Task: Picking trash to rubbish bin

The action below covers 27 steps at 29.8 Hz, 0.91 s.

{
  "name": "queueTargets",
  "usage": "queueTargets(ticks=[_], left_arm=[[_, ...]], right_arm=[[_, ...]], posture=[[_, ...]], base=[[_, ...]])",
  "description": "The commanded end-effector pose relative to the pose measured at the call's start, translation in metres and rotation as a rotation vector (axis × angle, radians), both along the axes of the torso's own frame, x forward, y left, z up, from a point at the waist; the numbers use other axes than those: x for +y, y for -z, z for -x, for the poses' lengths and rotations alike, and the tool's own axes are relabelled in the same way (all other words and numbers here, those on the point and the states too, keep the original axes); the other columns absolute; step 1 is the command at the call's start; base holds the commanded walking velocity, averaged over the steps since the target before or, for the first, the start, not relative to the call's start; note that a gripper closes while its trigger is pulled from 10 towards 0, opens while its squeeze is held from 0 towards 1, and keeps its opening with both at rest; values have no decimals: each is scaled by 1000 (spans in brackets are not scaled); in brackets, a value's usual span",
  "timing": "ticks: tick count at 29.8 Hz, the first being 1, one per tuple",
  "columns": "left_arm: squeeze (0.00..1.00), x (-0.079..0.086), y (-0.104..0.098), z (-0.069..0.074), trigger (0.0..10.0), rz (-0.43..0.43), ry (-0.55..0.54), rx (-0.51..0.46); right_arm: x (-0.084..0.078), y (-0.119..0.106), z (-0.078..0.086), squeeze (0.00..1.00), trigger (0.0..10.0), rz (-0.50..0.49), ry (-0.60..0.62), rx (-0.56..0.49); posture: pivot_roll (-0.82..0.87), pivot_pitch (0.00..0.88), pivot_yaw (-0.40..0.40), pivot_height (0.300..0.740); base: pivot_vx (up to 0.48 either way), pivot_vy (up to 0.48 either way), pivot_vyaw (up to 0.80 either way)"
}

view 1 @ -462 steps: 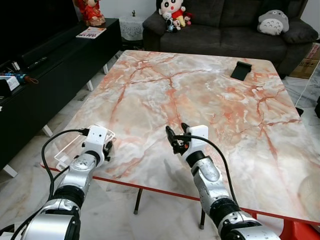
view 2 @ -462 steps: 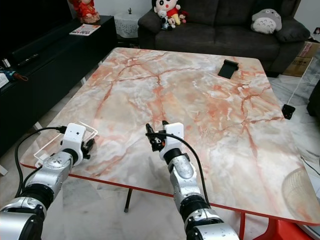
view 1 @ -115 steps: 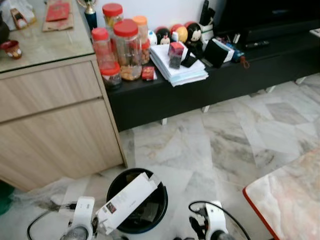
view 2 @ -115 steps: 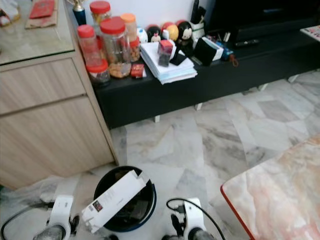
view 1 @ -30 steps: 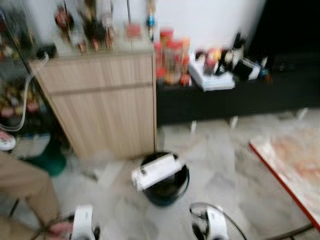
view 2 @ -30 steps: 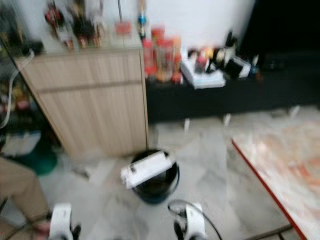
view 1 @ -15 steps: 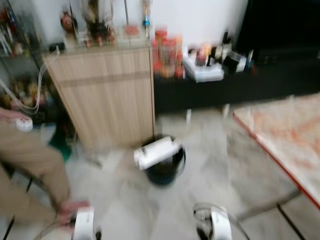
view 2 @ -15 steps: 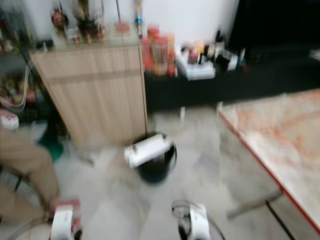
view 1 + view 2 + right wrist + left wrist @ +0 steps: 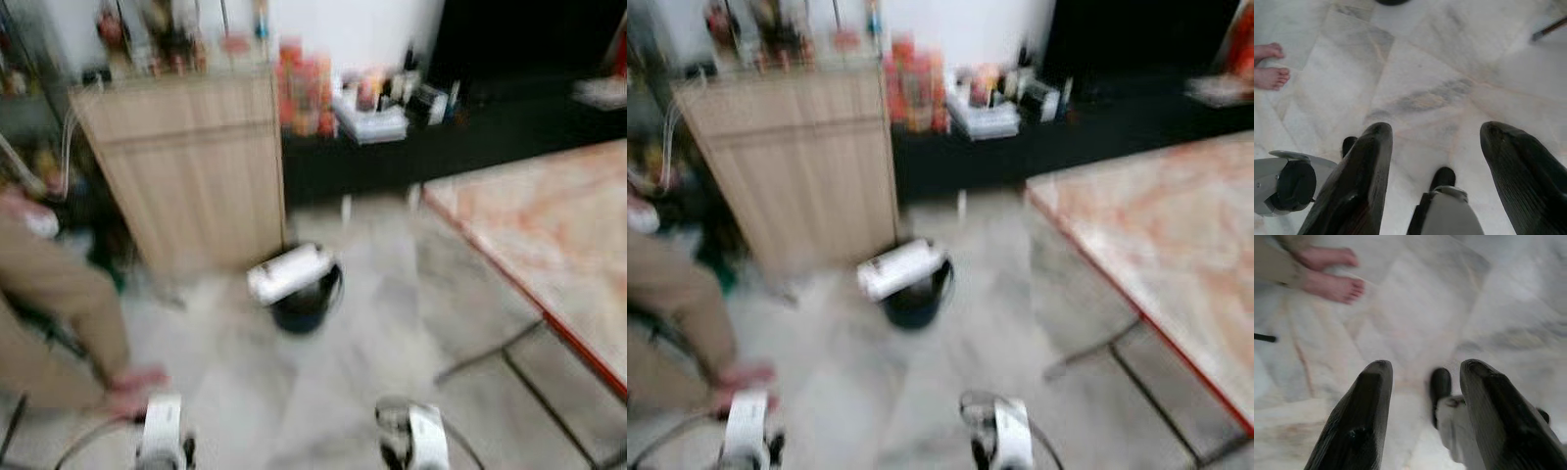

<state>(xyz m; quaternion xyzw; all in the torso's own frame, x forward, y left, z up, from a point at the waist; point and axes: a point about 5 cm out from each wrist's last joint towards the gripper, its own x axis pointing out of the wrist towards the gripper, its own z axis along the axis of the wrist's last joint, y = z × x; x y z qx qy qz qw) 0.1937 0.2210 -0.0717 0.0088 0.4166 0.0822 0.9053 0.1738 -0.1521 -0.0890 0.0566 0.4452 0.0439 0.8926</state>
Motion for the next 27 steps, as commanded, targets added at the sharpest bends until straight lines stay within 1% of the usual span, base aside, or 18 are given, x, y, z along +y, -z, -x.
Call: queueTargets(ticks=[1, 12, 27], left_arm=[[0, 2, 0, 1, 10000, -5, -3, 4], [0, 2, 0, 2, 10000, -5, 0, 5], [0, 3, -1, -1, 10000, -15, 28, 8]], right_arm=[[-1, -3, -6, 0, 10000, 2, 10, -20], [-3, -2, -4, 0, 10000, 8, 17, -13], [-2, -2, -4, 0, 10000, 13, 32, -14]], posture=[[2, 7, -23, 740], [-7, 0, -13, 740], [-5, 0, -1, 740]], base=[[0, 0, -788], [0, 0, -782], [0, 0, -777]])
